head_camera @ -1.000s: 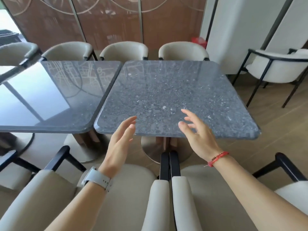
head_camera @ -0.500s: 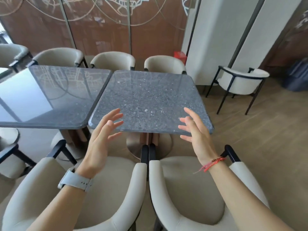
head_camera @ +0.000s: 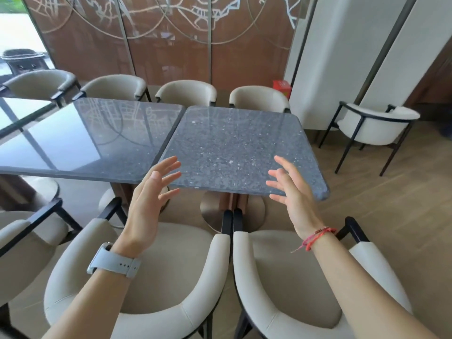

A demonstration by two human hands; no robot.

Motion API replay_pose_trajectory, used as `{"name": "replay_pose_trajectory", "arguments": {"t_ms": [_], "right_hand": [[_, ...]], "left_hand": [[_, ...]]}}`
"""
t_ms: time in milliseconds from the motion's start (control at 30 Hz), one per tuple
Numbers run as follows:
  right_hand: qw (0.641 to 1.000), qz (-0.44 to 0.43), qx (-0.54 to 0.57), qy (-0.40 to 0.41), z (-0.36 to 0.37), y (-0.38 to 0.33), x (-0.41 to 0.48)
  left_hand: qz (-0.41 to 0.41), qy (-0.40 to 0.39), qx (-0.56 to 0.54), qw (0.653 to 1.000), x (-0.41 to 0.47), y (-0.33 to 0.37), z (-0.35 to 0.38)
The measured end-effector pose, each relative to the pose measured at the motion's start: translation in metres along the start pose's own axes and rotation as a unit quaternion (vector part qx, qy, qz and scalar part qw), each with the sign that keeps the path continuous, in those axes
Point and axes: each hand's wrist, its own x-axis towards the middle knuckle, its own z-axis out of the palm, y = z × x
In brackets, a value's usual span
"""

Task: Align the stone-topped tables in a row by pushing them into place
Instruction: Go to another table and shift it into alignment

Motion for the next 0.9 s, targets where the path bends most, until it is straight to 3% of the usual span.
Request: {"name": "replay_pose_trajectory", "arguments": {"t_ms": [167,533,900], "right_hand": [[0.999,0.006,0.003,-0.046,0.011,0.002,0.004],[0.976,0.022,0.051,-0.212,0.045,0.012,0.009],[0.901,0.004,0.073,-0.428,0.182,-0.011,-0.079]], "left_hand": [[-0.008,0.026,0.009,1.000,-0.013,-0.002,0.002],[-0.019,0.195,0.033,0.980,-0.088,0.017,0.005],[-0.003,0.406,0.111,0.907,-0.237,0.070,-0.072]]}}
